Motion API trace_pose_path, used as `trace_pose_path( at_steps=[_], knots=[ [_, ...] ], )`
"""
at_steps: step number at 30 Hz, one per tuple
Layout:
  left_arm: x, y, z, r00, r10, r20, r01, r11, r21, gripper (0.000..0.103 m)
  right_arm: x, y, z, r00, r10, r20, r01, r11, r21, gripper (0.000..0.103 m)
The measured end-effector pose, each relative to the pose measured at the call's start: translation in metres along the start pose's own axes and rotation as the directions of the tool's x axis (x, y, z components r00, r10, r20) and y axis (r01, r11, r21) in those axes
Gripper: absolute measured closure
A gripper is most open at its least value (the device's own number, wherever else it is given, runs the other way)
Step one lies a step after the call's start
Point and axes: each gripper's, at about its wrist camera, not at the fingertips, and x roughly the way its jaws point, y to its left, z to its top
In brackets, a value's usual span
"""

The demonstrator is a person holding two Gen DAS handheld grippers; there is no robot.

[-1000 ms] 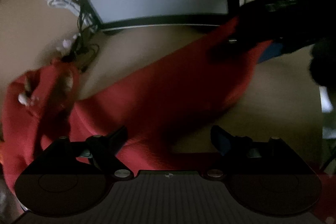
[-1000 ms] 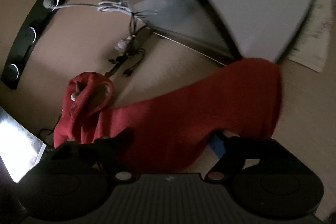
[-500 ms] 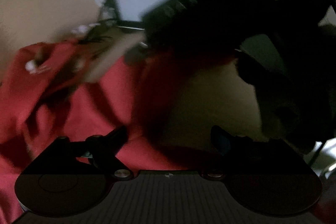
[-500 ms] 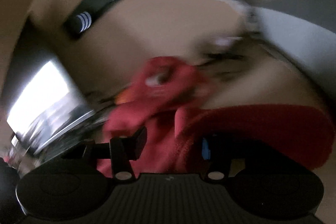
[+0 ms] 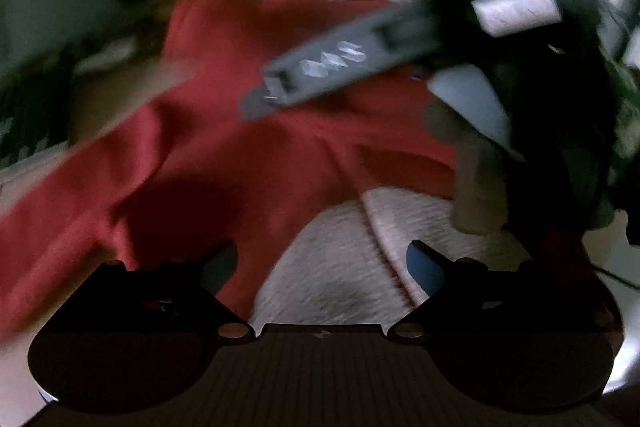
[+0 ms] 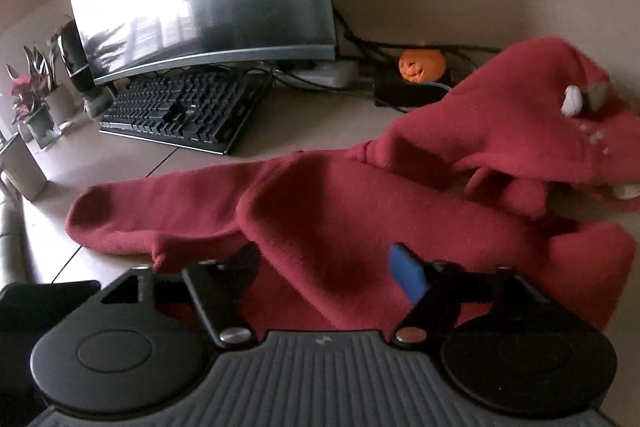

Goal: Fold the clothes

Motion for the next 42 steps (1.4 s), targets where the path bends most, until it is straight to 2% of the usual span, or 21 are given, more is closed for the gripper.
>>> trace_pose_path(
  at_steps=[1, 6, 9, 12, 15, 17, 19, 22, 25, 30, 33, 35, 39, 42],
  knots=[
    [0.000, 0.007, -0.002, 1.000, -0.007, 0.001, 0.007, 0.999, -0.032, 0.008, -0.009, 0.000, -0.001, 1.000, -0.014, 0.005, 0.014, 1.000, -0.006, 0.018],
    [0.006, 0.036, -0.006, 0.999, -0.053, -0.001, 0.052, 0.986, -0.161, 0.007, -0.058, -0.006, -0.017, 0.993, -0.116, -0.016, 0.116, 0.993, 0.020, 0.017],
    [0.012, 0.043, 0.001, 0.998, -0.067, 0.010, 0.068, 0.979, -0.195, 0.007, -0.090, -0.008, -0.032, 0.981, -0.187, -0.053, 0.190, 0.980, 0.062, 0.017],
    [-0.001, 0.047, 0.004, 0.998, -0.056, 0.026, 0.060, 0.978, -0.198, 0.007, -0.122, -0.004, -0.041, 0.968, -0.240, -0.077, 0.248, 0.960, 0.128, 0.017],
    [-0.020, 0.065, 0.000, 0.998, -0.045, 0.045, 0.054, 0.972, -0.230, 0.007, -0.137, 0.013, -0.041, 0.969, -0.235, -0.077, 0.245, 0.951, 0.189, 0.013],
    [-0.029, 0.088, -0.006, 0.996, -0.069, 0.054, 0.082, 0.952, -0.296, 0.007, -0.127, 0.038, -0.036, 0.974, -0.219, -0.060, 0.225, 0.964, 0.140, 0.008],
    [-0.040, 0.110, -0.016, 0.997, -0.060, 0.056, 0.076, 0.931, -0.358, 0.006, -0.111, 0.067, -0.029, 0.977, -0.206, -0.049, 0.209, 0.975, 0.070, 0.006],
    [-0.055, 0.146, -0.032, 0.998, -0.020, 0.056, 0.043, 0.889, -0.456, 0.006, -0.068, 0.116, -0.016, 0.988, -0.147, -0.043, 0.143, 0.987, -0.075, 0.006],
    [-0.068, 0.177, -0.046, 0.998, 0.008, 0.062, 0.028, 0.834, -0.552, 0.006, -0.019, 0.161, -0.004, 0.993, -0.094, -0.064, 0.078, 0.972, -0.221, 0.006],
    [-0.087, 0.213, -0.064, 0.995, 0.041, 0.088, 0.026, 0.756, -0.654, 0.006, 0.051, 0.207, 0.004, 0.988, -0.108, -0.109, 0.048, 0.891, -0.451, 0.006],
    [-0.090, 0.230, -0.075, 0.995, 0.042, 0.086, 0.035, 0.676, -0.736, 0.006, 0.079, 0.215, 0.003, 0.982, -0.149, -0.120, 0.057, 0.827, -0.559, 0.007],
    [-0.088, 0.236, -0.079, 0.995, 0.015, 0.103, 0.070, 0.638, -0.767, 0.006, 0.089, 0.212, 0.004, 0.978, -0.166, -0.124, 0.066, 0.816, -0.574, 0.007],
    [-0.077, 0.242, -0.081, 0.985, -0.069, 0.158, 0.170, 0.559, -0.811, 0.005, 0.101, 0.198, 0.006, 0.974, -0.176, -0.141, 0.075, 0.841, -0.535, 0.007],
    [-0.065, 0.244, -0.076, 0.980, -0.088, 0.181, 0.200, 0.534, -0.822, 0.005, 0.106, 0.189, 0.005, 0.974, -0.171, -0.148, 0.075, 0.861, -0.503, 0.008]
  ],
)
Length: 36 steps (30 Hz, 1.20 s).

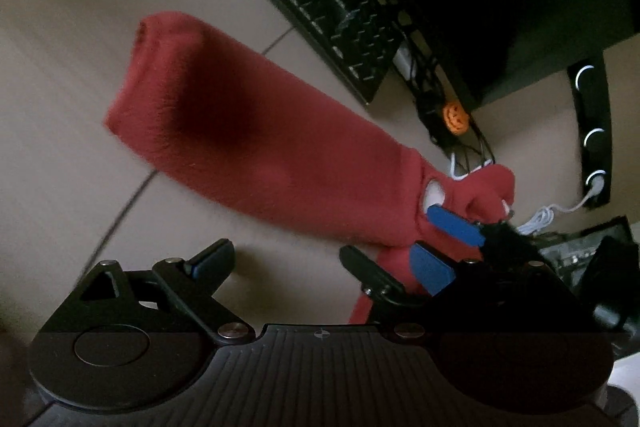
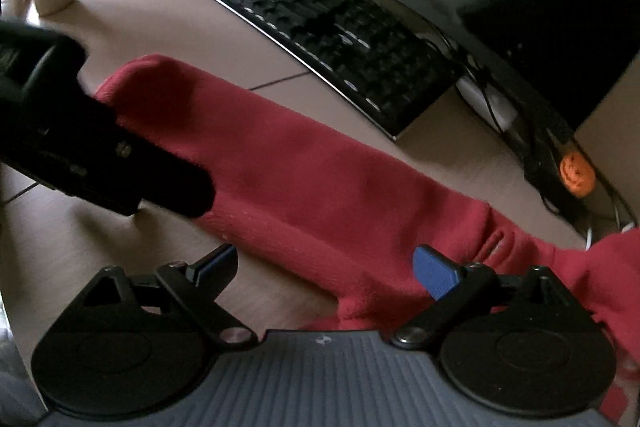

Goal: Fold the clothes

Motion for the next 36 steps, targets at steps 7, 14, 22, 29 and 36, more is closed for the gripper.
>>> trace_pose_path(
  at_steps=[7, 14, 22, 29, 36],
  knots=[
    [0.023, -0.005, 0.016, 0.996, -0.003, 0.089, 0.008, 0.998, -0.061, 0.005, 0.008, -0.006, -0.006, 1.000, 0.026, 0.004, -0.026, 0.999, 0.036, 0.009],
    [0.040, -0.024, 0.038, 0.971, 0.139, 0.195, -0.146, 0.989, 0.018, 0.005, 0.021, 0.004, 0.002, 0.995, 0.092, 0.049, -0.093, 0.996, 0.017, 0.009],
    [0.053, -0.014, 0.058, 0.984, 0.018, 0.175, -0.026, 0.999, 0.046, 0.005, 0.046, -0.003, 0.018, 0.984, 0.133, 0.116, -0.150, 0.978, 0.146, 0.008],
    [0.068, -0.025, 0.077, 0.992, -0.070, 0.102, 0.051, 0.982, 0.184, 0.005, 0.043, -0.020, 0.010, 0.962, 0.157, 0.224, -0.213, 0.943, 0.255, 0.030],
    [0.077, -0.085, 0.068, 0.993, -0.110, 0.035, 0.085, 0.899, 0.429, 0.006, 0.020, -0.042, -0.015, 0.943, 0.187, 0.277, -0.281, 0.891, 0.356, 0.058]
  ],
)
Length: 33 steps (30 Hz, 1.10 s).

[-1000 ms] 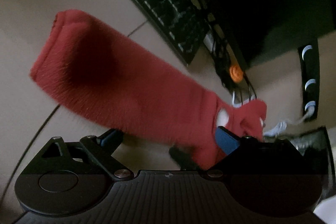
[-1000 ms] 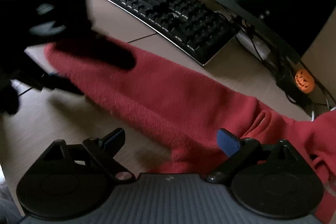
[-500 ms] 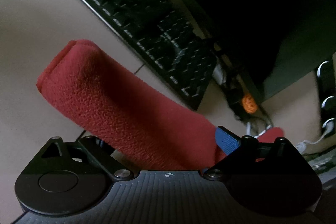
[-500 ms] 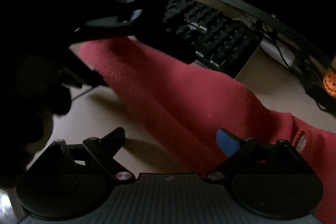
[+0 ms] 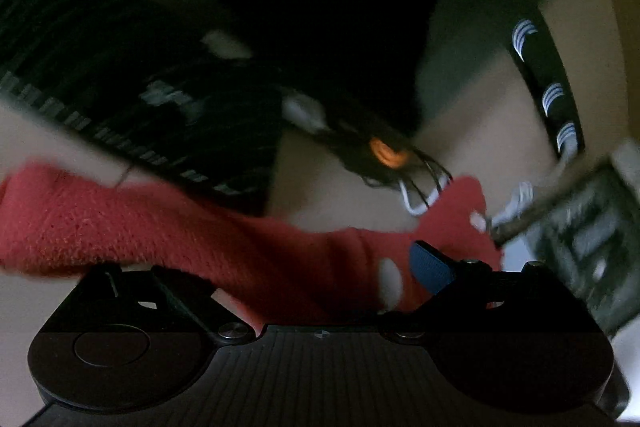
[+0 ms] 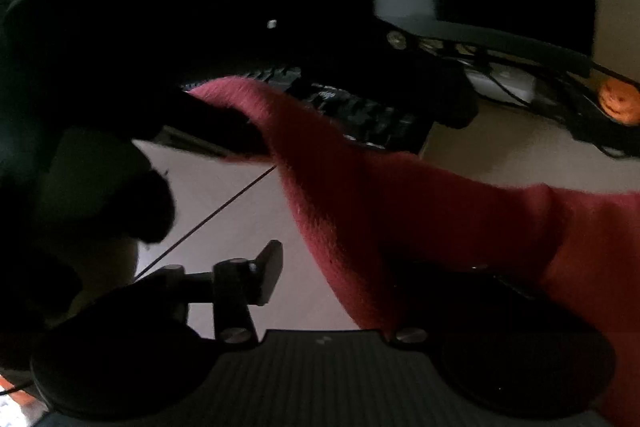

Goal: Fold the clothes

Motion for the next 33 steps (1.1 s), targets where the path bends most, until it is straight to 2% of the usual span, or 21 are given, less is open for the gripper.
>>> trace_pose_path(
  at_steps=[2, 5, 7, 10, 12, 14, 17, 21, 23, 25, 27, 29, 31, 33],
  knots=[
    [0.006, -0.020, 0.000, 1.000, -0.002, -0.016, 0.003, 0.997, 0.074, 0.008, -0.009, -0.008, -0.003, 1.000, 0.005, 0.012, -0.006, 1.000, 0.031, 0.059],
    [0.016, -0.041, 0.000, 0.999, -0.017, -0.037, 0.022, 0.993, 0.115, 0.010, -0.030, -0.020, -0.007, 0.999, -0.002, 0.048, -0.001, 0.998, 0.068, 0.060],
    [0.022, -0.061, -0.001, 0.998, -0.034, -0.053, 0.043, 0.985, 0.169, 0.015, -0.049, -0.031, -0.011, 0.996, -0.015, 0.085, 0.006, 0.995, 0.099, 0.060],
    [0.033, -0.097, -0.002, 0.993, -0.079, -0.087, 0.099, 0.960, 0.263, 0.022, -0.081, -0.051, -0.021, 0.988, -0.057, 0.142, 0.034, 0.987, 0.160, 0.061],
    [0.044, -0.123, -0.004, 0.987, -0.108, -0.116, 0.139, 0.940, 0.311, 0.022, -0.103, -0.064, -0.032, 0.981, -0.098, 0.170, 0.063, 0.978, 0.197, 0.061],
    [0.056, -0.149, -0.010, 0.978, -0.142, -0.152, 0.186, 0.922, 0.338, 0.022, -0.125, -0.076, -0.047, 0.974, -0.135, 0.181, 0.093, 0.970, 0.224, 0.061],
    [0.076, -0.182, -0.030, 0.953, -0.200, -0.226, 0.271, 0.896, 0.351, 0.022, -0.150, -0.092, -0.074, 0.972, -0.189, 0.143, 0.143, 0.949, 0.281, 0.060],
    [0.100, -0.218, -0.066, 0.928, -0.208, -0.310, 0.324, 0.861, 0.391, 0.015, -0.186, -0.114, -0.113, 0.964, -0.248, 0.098, 0.192, 0.900, 0.392, 0.053],
    [0.107, -0.228, -0.080, 0.928, -0.194, -0.319, 0.318, 0.858, 0.404, 0.013, -0.206, -0.123, -0.127, 0.956, -0.279, 0.096, 0.211, 0.874, 0.438, 0.051],
    [0.106, -0.232, -0.087, 0.940, -0.164, -0.299, 0.284, 0.862, 0.419, 0.009, -0.227, -0.134, -0.137, 0.945, -0.310, 0.104, 0.226, 0.850, 0.476, 0.051],
    [0.100, -0.235, -0.092, 0.957, -0.105, -0.270, 0.223, 0.862, 0.456, 0.009, -0.245, -0.143, -0.141, 0.934, -0.335, 0.122, 0.232, 0.831, 0.506, 0.051],
    [0.093, -0.232, -0.098, 0.971, -0.014, -0.237, 0.139, 0.843, 0.520, 0.009, -0.258, -0.151, -0.137, 0.927, -0.347, 0.143, 0.231, 0.828, 0.511, 0.051],
    [0.091, -0.227, -0.107, 0.974, 0.057, -0.217, 0.079, 0.817, 0.572, 0.009, -0.264, -0.162, -0.125, 0.924, -0.347, 0.160, 0.226, 0.834, 0.503, 0.052],
    [0.092, -0.224, -0.115, 0.974, 0.111, -0.197, 0.032, 0.794, 0.607, 0.009, -0.263, -0.179, -0.116, 0.931, -0.323, 0.172, 0.196, 0.836, 0.512, 0.052]
  ],
)
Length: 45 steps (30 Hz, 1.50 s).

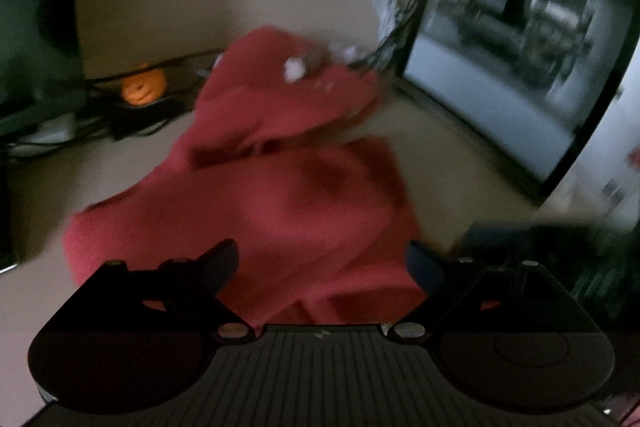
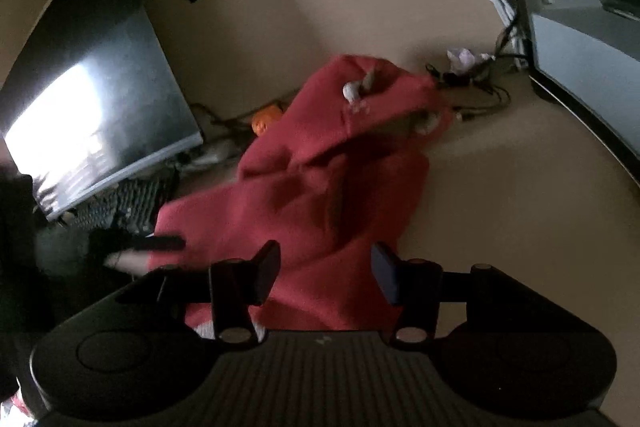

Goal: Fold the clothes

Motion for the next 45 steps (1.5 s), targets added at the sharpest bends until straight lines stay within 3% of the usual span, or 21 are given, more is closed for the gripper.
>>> trace_pose_path(
  at_steps=[3, 7, 12, 17, 21, 26, 27, 29, 32, 34, 37, 40, 42, 45],
  knots=[
    [0.006, -0.006, -0.007, 0.997, 0.078, -0.011, -0.077, 0.996, 0.043, 0.009, 0.034, -0.012, 0.017, 0.999, 0.039, -0.035, -0.039, 0.999, 0.009, 0.052],
    [0.018, -0.025, -0.002, 0.994, 0.110, 0.014, -0.111, 0.989, 0.096, 0.009, 0.076, -0.024, 0.031, 0.988, 0.098, -0.116, -0.097, 0.995, 0.020, 0.057],
    [0.048, -0.061, 0.004, 0.974, 0.221, 0.053, -0.227, 0.940, 0.255, 0.009, 0.111, -0.036, 0.041, 0.962, 0.207, -0.178, -0.198, 0.978, 0.068, 0.059],
    [0.067, -0.062, 0.008, 0.986, 0.161, 0.033, -0.164, 0.961, 0.224, 0.012, 0.122, -0.043, 0.052, 0.914, 0.347, -0.210, -0.332, 0.938, 0.100, 0.059],
    [0.075, -0.052, 0.018, 0.994, 0.105, 0.021, -0.107, 0.980, 0.166, 0.011, 0.097, -0.054, 0.073, 0.867, 0.479, -0.138, -0.457, 0.874, 0.164, 0.058],
    [0.086, -0.079, 0.037, 0.998, 0.008, 0.070, -0.023, 0.976, 0.217, 0.009, 0.050, -0.045, 0.092, 0.865, 0.499, -0.052, -0.495, 0.866, 0.069, 0.058],
    [0.089, -0.084, 0.041, 0.997, -0.023, 0.069, 0.007, 0.975, 0.220, 0.009, 0.042, -0.045, 0.094, 0.870, 0.492, -0.036, -0.491, 0.870, 0.046, 0.058],
    [0.095, -0.095, 0.048, 0.993, -0.102, 0.061, 0.086, 0.971, 0.225, 0.011, 0.033, -0.046, 0.093, 0.905, 0.425, -0.022, -0.425, 0.905, -0.013, 0.057],
    [0.097, -0.112, 0.048, 0.991, -0.123, 0.060, 0.100, 0.950, 0.294, 0.010, 0.037, -0.057, 0.086, 0.969, 0.244, -0.048, -0.246, 0.968, -0.050, 0.054],
    [0.091, -0.110, 0.044, 0.992, -0.119, 0.051, 0.098, 0.950, 0.298, 0.010, 0.044, -0.067, 0.078, 0.992, 0.103, -0.076, -0.108, 0.992, -0.066, 0.054],
    [0.071, -0.095, 0.036, 0.995, -0.085, 0.058, 0.067, 0.963, 0.261, 0.009, 0.049, -0.076, 0.064, 0.994, 0.010, -0.112, -0.020, 0.996, -0.090, 0.054],
    [0.040, -0.065, 0.028, 0.995, -0.030, 0.091, 0.015, 0.987, 0.161, 0.008, 0.050, -0.074, 0.056, 0.990, 0.029, -0.138, -0.040, 0.996, -0.078, 0.054],
    [0.017, -0.036, 0.023, 0.991, 0.053, 0.126, -0.063, 0.995, 0.079, 0.007, 0.050, -0.063, 0.055, 0.992, 0.052, -0.119, -0.063, 0.994, -0.089, 0.054],
    [-0.004, 0.007, 0.020, 0.968, 0.200, 0.149, -0.198, 0.980, -0.027, 0.007, 0.047, -0.040, 0.059, 0.994, 0.094, -0.064, -0.102, 0.984, -0.146, 0.056]
  ],
)
